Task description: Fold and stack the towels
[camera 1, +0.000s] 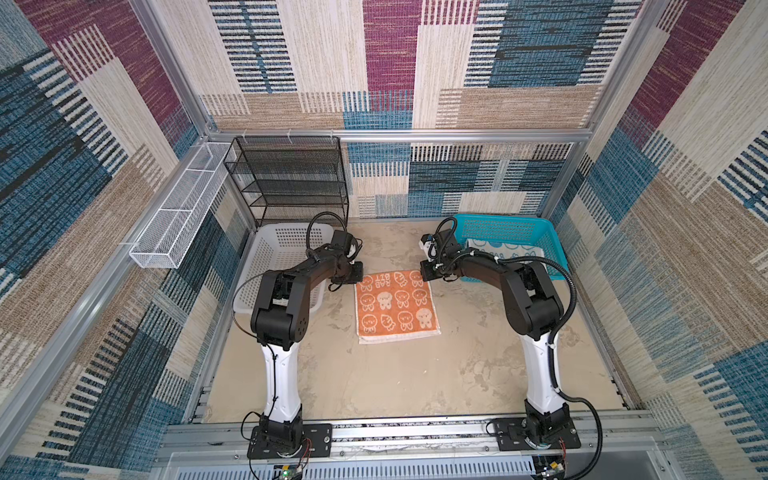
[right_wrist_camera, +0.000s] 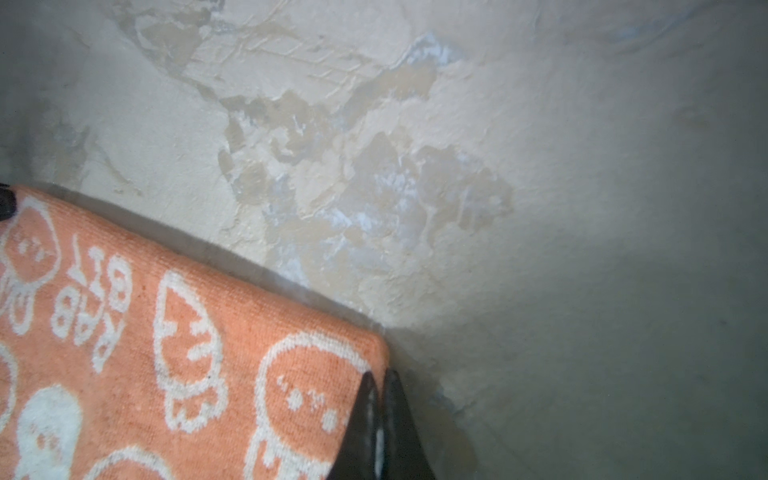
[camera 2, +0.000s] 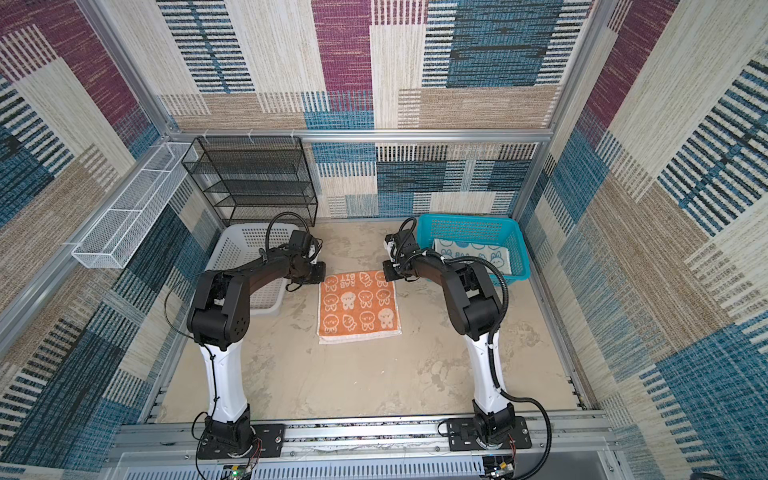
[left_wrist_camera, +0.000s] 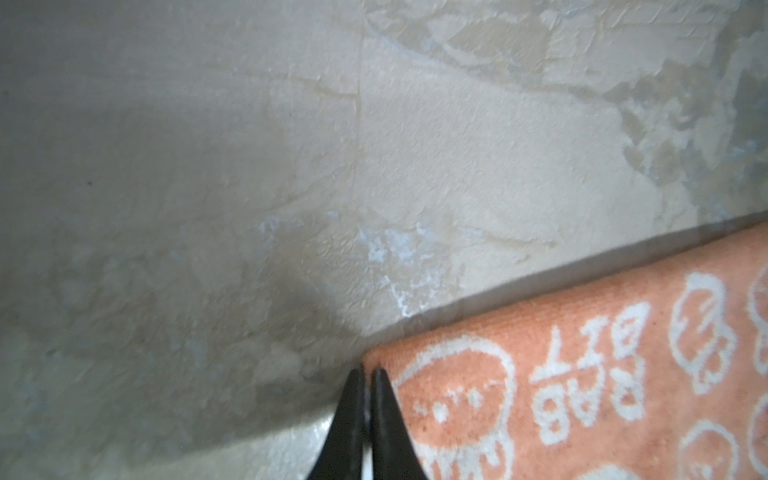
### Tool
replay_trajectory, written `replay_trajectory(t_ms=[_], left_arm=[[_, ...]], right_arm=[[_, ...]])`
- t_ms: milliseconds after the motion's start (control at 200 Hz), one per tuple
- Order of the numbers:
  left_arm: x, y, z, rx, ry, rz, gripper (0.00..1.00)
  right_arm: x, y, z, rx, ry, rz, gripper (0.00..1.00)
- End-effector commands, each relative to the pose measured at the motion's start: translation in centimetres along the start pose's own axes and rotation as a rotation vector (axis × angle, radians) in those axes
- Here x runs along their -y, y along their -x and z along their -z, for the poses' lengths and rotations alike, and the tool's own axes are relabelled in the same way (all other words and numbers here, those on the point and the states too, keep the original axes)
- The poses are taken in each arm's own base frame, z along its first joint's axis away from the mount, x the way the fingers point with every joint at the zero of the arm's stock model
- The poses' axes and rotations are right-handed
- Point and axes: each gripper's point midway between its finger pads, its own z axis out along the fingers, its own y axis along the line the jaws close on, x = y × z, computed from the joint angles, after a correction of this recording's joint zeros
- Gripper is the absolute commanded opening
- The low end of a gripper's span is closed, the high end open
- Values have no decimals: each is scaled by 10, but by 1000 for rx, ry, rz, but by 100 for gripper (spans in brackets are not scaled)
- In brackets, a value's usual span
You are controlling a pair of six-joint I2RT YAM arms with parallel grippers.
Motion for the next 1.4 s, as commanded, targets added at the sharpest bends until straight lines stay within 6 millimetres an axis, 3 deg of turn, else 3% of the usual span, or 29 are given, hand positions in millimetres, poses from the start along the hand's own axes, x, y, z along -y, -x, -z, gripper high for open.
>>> replay_trajectory(t_ms=[0,140,341,581,1012,1247,1392], left_arm=[[-3,0,-1,-4,13,-46,0],[3,7,8,28,-13,-39,0],[14,20,44,157,-57,-26,0],[24,1,71,203,-110,4,0],[40,-78,111,205,-160,32,0],[47,-121,112,158,-188,39,0],[49,-138,111,146,-183,29,0]], right_arm=[[-1,-3,1,-18,-1,3,0],[-5,6,13,3,2,4,0],[-14,15,48,51,12,3,0],[-25,10,85,83,34,-2,0],[-52,-72,111,37,58,-16,0],[-63,-116,115,-5,73,-28,0],[-59,-136,116,-11,64,-50,0]])
